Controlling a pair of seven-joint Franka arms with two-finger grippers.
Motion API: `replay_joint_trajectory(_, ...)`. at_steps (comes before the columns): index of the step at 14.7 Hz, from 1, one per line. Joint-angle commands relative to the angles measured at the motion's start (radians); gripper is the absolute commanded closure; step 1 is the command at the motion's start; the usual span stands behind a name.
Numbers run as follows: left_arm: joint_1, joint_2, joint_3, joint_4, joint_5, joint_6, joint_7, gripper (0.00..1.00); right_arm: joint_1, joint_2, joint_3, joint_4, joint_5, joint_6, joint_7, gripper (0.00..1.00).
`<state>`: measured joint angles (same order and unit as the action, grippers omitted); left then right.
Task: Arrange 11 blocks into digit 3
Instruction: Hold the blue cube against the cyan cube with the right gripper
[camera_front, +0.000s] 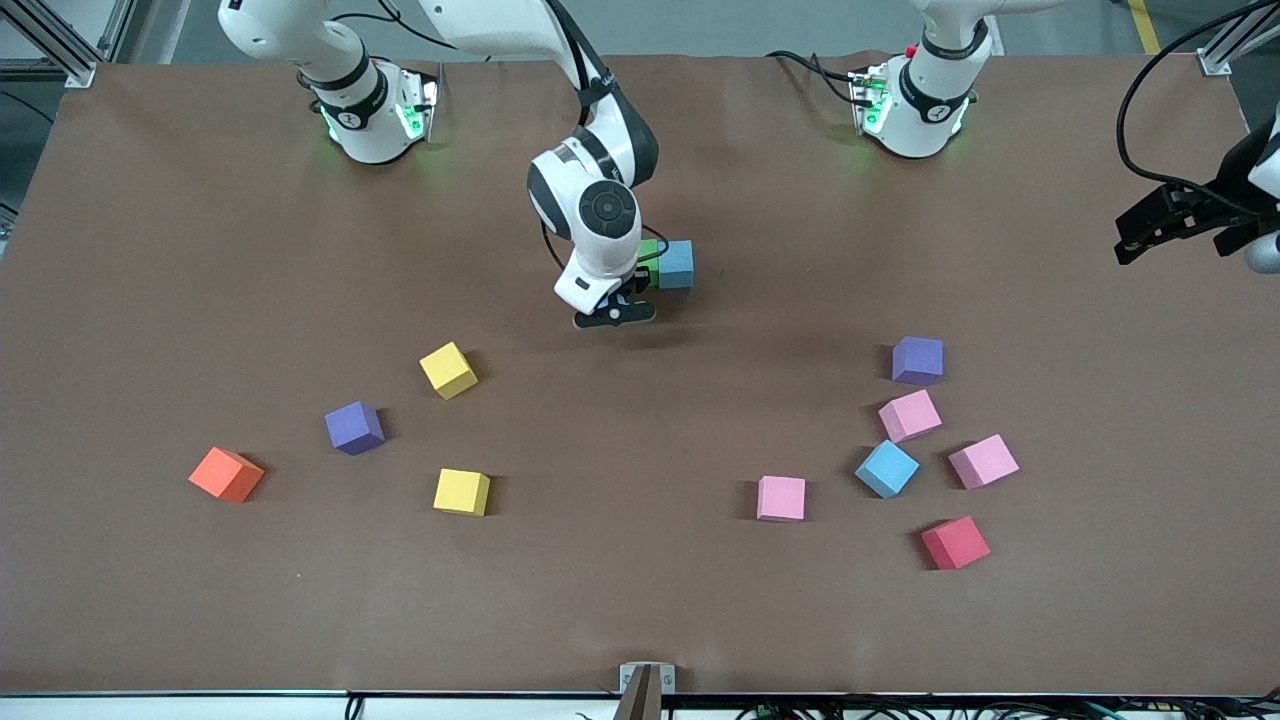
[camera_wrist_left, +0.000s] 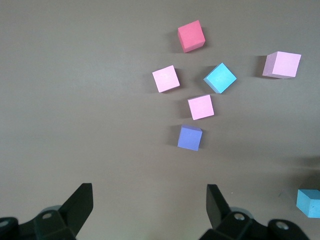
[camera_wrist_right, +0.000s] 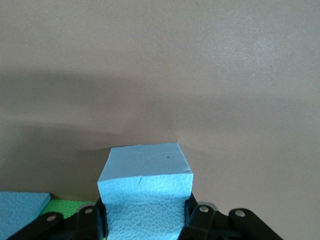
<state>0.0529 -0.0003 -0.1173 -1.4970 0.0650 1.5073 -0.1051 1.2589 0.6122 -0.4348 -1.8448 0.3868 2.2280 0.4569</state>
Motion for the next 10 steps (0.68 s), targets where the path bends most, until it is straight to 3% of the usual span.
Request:
replay_joint_trajectory(1, 0.004, -0.014, -0.002, -0.009, -0.014, -0.006, 0.015, 0.0, 0.013, -0.029, 0.008, -0.047, -0.005, 0.013, 0.008, 0.72)
replay_joint_trajectory(10, -0.002, -0.012, -0.004, -0.008, -0.014, -0.003, 0.015, 0.0, 0.016, -0.029, 0.011, -0.047, -0.005, 0.01, 0.008, 0.72)
